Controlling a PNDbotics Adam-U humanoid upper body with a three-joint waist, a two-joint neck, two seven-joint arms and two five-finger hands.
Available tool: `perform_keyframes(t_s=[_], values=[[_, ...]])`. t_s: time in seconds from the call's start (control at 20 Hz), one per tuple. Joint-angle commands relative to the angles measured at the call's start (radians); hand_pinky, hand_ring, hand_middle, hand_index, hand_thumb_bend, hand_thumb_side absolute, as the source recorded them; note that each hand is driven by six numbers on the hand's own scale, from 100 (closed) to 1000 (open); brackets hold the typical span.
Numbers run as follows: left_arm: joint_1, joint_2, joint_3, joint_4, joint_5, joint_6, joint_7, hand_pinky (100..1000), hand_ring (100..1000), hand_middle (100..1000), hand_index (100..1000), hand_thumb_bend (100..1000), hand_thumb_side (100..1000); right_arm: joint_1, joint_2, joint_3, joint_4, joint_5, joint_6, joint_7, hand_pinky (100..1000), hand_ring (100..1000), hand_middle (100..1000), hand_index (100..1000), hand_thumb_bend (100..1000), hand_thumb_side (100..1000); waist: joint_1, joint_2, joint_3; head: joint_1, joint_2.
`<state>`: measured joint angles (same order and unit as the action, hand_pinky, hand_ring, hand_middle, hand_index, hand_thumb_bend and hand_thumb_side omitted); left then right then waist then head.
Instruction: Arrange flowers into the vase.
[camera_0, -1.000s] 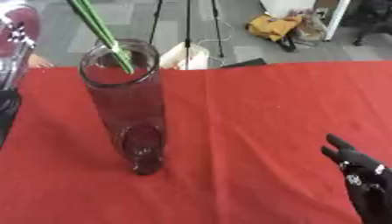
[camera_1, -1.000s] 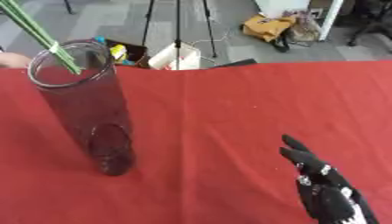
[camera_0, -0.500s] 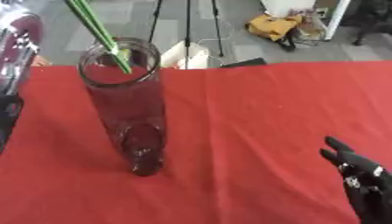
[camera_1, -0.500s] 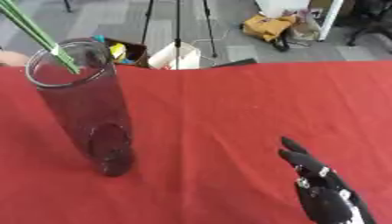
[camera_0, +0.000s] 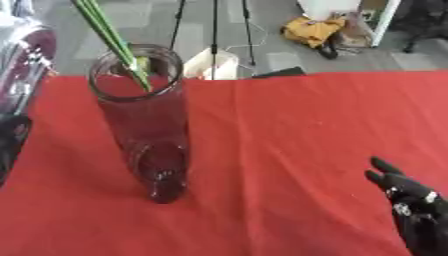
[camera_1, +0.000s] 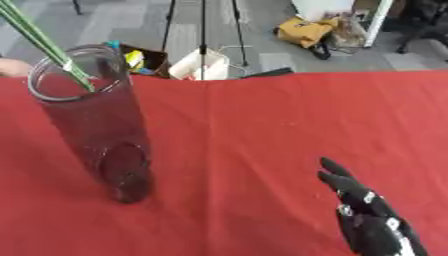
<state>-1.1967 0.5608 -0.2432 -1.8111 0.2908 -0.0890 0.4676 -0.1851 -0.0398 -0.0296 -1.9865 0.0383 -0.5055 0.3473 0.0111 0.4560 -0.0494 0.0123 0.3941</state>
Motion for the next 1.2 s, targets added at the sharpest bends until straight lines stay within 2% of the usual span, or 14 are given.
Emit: perform_keyframes(t_s=[0.05, 0.7, 1.2], values=[[-0.013, 0.008, -0.003, 0.005, 0.009, 0.011, 0.003, 100, 100, 100, 100, 100, 648, -0.006, 0.002, 0.000, -0.013, 0.008, 0.005, -0.004, 961, 1000, 126, 877, 100, 1000, 0.001, -0.021, 0.001, 0.000, -0.011], [0.006, 0.004, -0.015, 0.041, -0.044, -0.007, -0.026, 100, 100, 100, 115, 100, 684, -0.008, 0.000, -0.002, -0.013, 0.002, 0.008, -0.004, 963, 1000, 124, 878, 100, 1000, 0.003, -0.022, -0.001, -0.001, -0.010], [0.019, 0.004, -0.022, 0.068, -0.095, -0.003, -0.021, 100, 100, 100, 142, 100, 678, -0.009, 0.000, -0.006, -0.013, 0.001, 0.011, -0.005, 964, 1000, 123, 879, 100, 1000, 0.003, -0.021, 0.000, -0.003, -0.007]])
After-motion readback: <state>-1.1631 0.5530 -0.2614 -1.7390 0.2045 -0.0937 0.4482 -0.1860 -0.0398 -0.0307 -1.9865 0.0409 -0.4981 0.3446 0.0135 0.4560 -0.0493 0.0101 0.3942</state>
